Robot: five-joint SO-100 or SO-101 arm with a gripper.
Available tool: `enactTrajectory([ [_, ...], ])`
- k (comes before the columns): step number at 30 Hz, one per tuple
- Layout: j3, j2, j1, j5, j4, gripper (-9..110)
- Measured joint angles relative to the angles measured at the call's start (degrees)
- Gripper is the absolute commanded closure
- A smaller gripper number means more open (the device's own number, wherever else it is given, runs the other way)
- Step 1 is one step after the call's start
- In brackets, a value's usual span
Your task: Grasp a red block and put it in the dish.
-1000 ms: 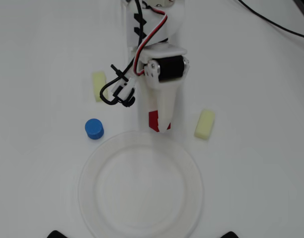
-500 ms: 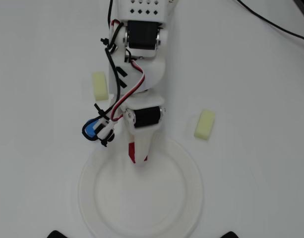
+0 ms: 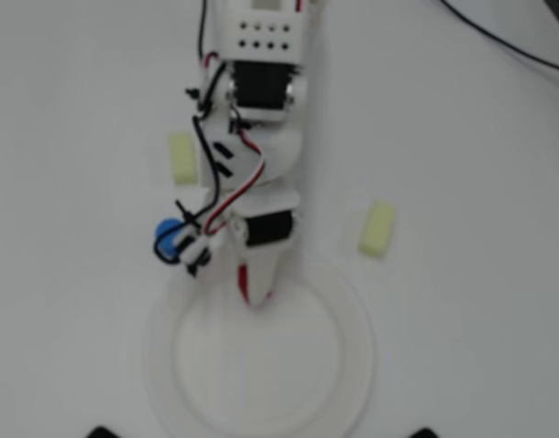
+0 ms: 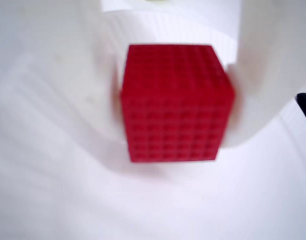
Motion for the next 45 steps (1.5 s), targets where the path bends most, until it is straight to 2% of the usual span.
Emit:
enactTrajectory([
  [12,-2.20,2.81,0.00,-0.26,11.78,67],
  [21,-10.02,10.99,0.00,1.76,34.01,60],
  [26,-9.67,18.54,-0.53,4.13,39.73,58],
  [35,12.22,41.92,-1.85,5.19,38.41,56],
  [45,50.63,75.15,-0.88,6.15,30.76,56],
])
